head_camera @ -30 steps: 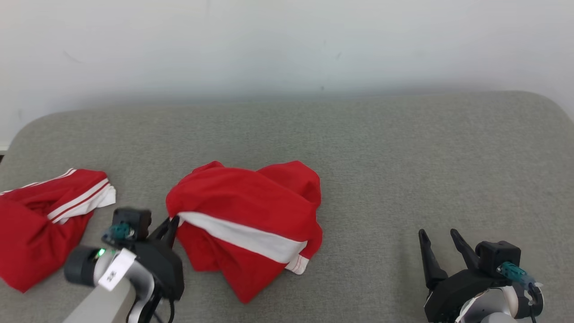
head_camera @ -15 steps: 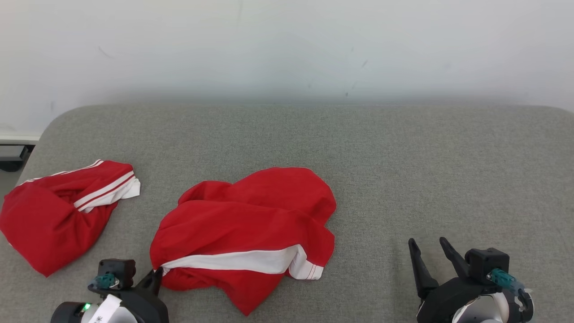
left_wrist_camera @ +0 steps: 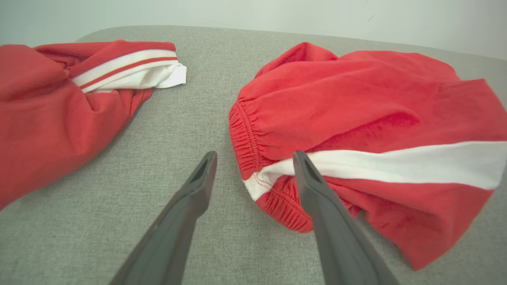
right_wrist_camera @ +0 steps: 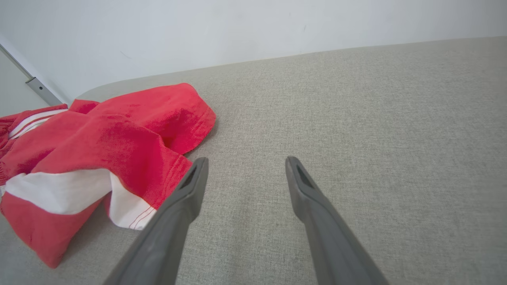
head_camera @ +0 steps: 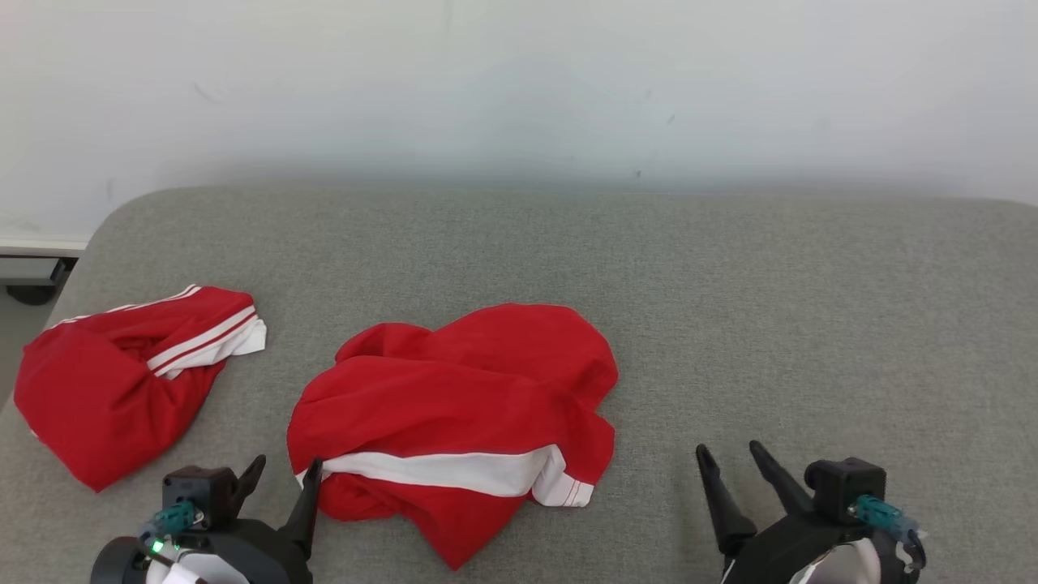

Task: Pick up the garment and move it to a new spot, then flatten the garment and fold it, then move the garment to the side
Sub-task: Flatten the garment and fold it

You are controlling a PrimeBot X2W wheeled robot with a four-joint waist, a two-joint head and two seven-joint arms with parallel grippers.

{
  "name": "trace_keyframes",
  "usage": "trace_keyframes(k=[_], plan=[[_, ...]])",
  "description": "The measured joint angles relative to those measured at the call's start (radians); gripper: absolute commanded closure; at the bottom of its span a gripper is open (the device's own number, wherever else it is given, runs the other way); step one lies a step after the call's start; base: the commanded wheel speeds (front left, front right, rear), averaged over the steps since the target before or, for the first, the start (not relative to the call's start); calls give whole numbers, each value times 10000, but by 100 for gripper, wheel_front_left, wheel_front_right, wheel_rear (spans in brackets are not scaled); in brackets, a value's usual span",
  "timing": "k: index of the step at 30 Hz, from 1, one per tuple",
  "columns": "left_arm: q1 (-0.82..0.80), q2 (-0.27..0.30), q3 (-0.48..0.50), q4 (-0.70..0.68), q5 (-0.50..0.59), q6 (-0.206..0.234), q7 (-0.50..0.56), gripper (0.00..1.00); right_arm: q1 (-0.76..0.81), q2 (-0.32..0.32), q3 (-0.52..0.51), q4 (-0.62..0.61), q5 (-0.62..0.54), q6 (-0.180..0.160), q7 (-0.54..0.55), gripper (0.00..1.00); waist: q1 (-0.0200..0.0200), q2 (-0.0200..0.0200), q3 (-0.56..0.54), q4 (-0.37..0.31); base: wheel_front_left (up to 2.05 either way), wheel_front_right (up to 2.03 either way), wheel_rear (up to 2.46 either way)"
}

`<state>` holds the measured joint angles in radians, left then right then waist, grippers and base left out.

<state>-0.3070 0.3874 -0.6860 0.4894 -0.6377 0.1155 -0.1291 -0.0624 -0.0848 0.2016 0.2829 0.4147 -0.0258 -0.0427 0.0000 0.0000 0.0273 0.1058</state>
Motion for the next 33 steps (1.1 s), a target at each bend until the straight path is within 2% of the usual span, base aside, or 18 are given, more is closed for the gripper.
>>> trace_keyframes(k=[7, 14, 18, 23, 26, 33], plan=[[-12, 13, 174, -387, 33, 73, -25, 0, 21, 196, 677, 82, 176, 270, 403, 0, 1, 0, 134, 207, 0, 0, 0], [-189, -167, 136, -205, -40, 71, 353, 0, -574, 253, 1542, 815, 161, 439, 999, 0, 1, 0, 357, 377, 0, 0, 0], [-370, -341, -36, -12, -40, 59, 654, 0, -954, 270, 1879, 1254, 165, 449, 1231, 0, 1, 0, 448, 416, 0, 0, 0], [-769, -625, -167, 261, -176, -343, 995, 0, -1264, 270, 2163, 1837, 226, 435, 1490, 0, 1, 0, 563, 515, 0, 0, 0], [-975, -723, -293, 587, -173, -378, 1137, 0, -1662, 251, 2497, 2079, 364, 428, 1563, 0, 2, 0, 640, 557, 0, 0, 0], [-1336, -949, -337, 1415, -234, -474, 1620, 0, -2205, 255, 3609, 2366, 1296, 144, 1572, 0, 1, 0, 708, 623, 0, 0, 0]])
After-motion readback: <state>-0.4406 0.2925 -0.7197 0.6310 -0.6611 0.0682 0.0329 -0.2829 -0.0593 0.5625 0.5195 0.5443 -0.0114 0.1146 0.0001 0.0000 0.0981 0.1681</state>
